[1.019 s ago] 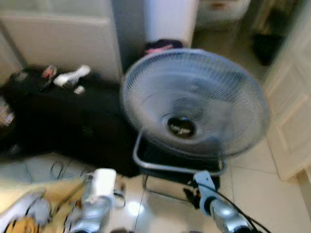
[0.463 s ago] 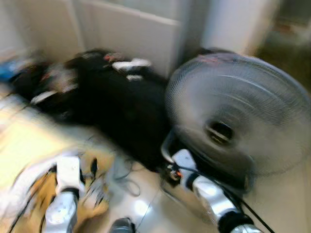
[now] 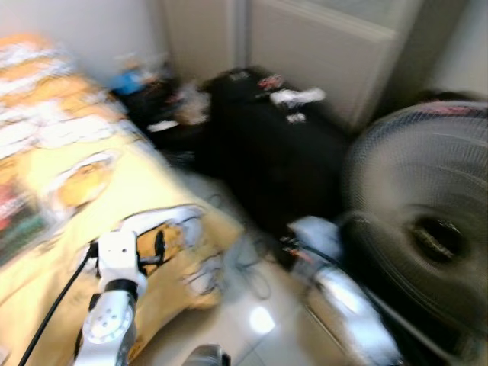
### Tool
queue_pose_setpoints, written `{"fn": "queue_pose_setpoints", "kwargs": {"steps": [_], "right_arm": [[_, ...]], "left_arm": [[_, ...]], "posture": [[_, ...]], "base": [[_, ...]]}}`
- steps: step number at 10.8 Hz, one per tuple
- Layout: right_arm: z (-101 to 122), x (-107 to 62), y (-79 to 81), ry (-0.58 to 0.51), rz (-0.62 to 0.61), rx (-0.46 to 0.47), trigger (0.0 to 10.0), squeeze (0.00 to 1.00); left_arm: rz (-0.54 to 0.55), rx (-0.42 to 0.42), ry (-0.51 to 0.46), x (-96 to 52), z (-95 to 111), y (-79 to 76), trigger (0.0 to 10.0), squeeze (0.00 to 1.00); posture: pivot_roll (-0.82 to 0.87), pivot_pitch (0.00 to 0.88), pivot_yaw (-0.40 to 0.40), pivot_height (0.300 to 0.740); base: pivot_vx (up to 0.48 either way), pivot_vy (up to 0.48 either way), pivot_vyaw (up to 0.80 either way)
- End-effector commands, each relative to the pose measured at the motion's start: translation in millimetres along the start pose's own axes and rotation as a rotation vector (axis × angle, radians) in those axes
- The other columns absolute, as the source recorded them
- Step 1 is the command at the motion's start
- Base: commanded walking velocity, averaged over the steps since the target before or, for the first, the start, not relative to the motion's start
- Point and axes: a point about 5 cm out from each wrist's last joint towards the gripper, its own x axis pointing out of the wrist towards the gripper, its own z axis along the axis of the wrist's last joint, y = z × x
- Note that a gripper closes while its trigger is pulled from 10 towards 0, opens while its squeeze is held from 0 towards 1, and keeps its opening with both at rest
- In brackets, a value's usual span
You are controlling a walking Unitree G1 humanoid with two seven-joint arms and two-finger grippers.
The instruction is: Clean up the room
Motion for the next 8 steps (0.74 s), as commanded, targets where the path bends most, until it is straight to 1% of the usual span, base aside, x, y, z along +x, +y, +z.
{"fn": "queue_pose_setpoints", "kwargs": {"steps": [1,2,3,4,5,6,7,8], "right_arm": [[12,-3.4,-14.2,-0.043,-0.099,0.012,10.0,1.00],[12,-13.5,-28.4,-0.029,-0.217,0.010,10.0,1.00],[15,-20.7,-33.3,-0.034,-0.286,0.078,10.0,1.00],[19,-26.5,-33.6,-0.035,-0.294,0.064,10.0,1.00],[26,-39.2,-33.6,-0.028,-0.312,0.010,10.0,1.00],[28,-41.2,-33.2,-0.019,-0.333,-0.006,10.0,1.00],[28,-38.1,-27.0,-0.021,-0.334,0.004,10.0,1.00],[29,-36.7,-24.2,-0.028,-0.342,0.013,10.0,1.00]], "left_arm": [[0.001,0.039,-0.024,0.3,6,-3.2,10.0,0.00],[0.001,0.050,-0.014,-0.1,8,-5.5,10.0,0.00],[-0.014,0.026,-0.025,-0.3,12,-5.7,10.0,0.00],[-0.022,0.014,-0.032,-0.7,14,-6.4,10.0,0.00],[-0.021,-0.005,-0.031,-2.4,17,-6.6,10.0,0.00],[-0.022,-0.006,-0.028,-1.9,17,-5.9,10.0,0.00],[-0.026,-0.002,-0.026,0.6,17,-3.2,10.0,0.00],[-0.021,-0.002,-0.029,2.3,18,-1.2,10.0,0.00]], "posture": [[0.01,0.000,0.023,0.740],[0.00,0.000,0.018,0.740],[-0.01,0.000,0.017,0.740],[-0.02,0.000,0.018,0.740],[-0.04,0.000,0.033,0.740],[-0.06,0.000,0.030,0.740],[-0.06,0.000,0.042,0.740],[-0.05,0.000,0.043,0.740]], "base": [[0.000,0.000,0.80],[0.000,0.000,0.80],[0.000,0.000,0.80],[0.000,0.000,0.80],[0.000,0.000,0.80],[0.000,0.000,0.80],[0.000,0.341,0.00],[0.000,0.345,0.00]]}}
